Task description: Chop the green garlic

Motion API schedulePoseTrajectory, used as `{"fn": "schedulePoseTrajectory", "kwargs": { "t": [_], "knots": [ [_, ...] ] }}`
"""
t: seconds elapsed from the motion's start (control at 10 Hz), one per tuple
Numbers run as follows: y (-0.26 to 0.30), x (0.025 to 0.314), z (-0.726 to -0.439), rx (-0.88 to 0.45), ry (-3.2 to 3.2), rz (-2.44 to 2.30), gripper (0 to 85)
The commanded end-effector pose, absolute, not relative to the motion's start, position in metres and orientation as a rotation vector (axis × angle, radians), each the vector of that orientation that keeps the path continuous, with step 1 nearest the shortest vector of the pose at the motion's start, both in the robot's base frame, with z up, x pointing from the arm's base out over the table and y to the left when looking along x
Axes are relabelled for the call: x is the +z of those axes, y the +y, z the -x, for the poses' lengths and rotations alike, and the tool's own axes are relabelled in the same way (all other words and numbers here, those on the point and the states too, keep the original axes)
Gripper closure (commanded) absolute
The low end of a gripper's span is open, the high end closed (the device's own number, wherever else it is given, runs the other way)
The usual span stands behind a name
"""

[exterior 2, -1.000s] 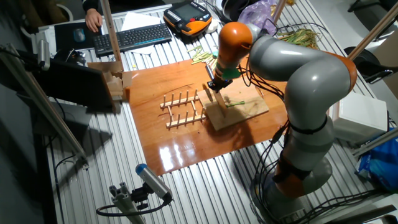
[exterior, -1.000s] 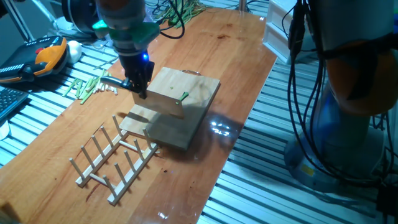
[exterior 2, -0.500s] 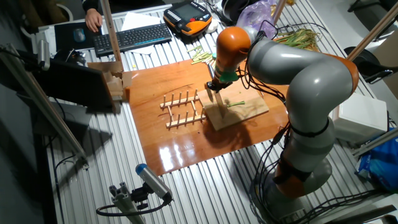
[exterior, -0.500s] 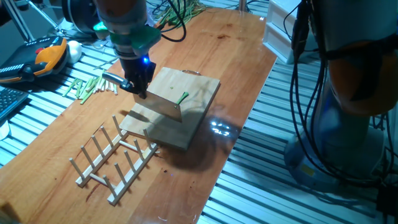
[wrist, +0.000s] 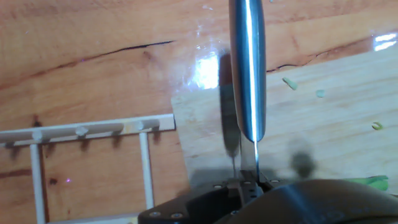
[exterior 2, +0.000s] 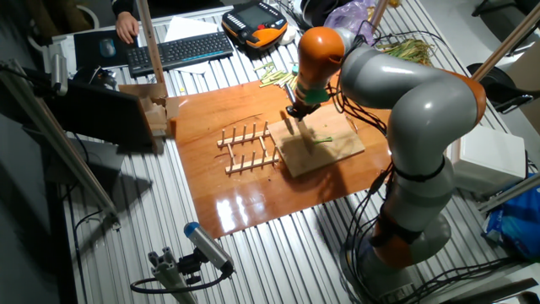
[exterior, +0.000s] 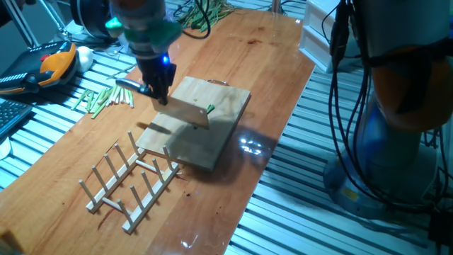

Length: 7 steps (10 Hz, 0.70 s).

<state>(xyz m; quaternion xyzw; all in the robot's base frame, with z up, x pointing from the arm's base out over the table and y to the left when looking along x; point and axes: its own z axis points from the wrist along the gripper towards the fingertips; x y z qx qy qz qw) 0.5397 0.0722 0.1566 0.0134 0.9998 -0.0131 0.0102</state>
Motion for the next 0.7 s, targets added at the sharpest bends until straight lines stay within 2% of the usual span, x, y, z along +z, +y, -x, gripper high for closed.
{"fn": "schedulePoseTrajectory", "kwargs": {
  "t": [0.0,0.3,0.6],
  "knots": [
    [0.034,0.152,-0.539,-0.045,3.114,-0.025,85.0],
    [0.009,0.142,-0.529,-0.003,3.104,0.025,85.0],
    [0.006,0.142,-0.522,-0.024,3.115,0.001,85.0]
  ]
}}
